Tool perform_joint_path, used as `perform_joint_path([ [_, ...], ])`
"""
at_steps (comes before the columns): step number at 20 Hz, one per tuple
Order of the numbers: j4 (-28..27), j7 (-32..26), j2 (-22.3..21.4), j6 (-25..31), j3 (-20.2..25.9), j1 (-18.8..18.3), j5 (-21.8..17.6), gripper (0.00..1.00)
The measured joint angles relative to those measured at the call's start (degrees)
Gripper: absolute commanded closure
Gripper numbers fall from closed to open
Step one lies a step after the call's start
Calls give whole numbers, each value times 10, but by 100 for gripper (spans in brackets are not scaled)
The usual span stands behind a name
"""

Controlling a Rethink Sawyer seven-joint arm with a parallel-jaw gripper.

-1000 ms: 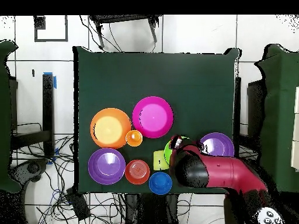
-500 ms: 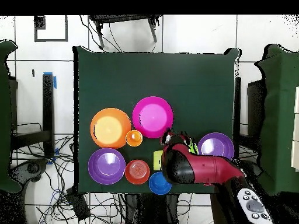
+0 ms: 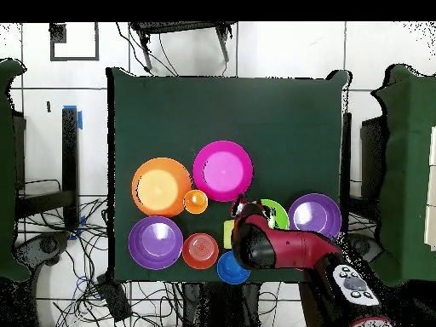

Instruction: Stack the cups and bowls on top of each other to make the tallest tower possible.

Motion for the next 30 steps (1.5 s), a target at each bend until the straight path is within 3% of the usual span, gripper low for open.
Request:
perform_joint_path([
  [17,3,0,36,0,-88,55,30,0],
  [30,9,0,93,0,-92,55,34,0],
])
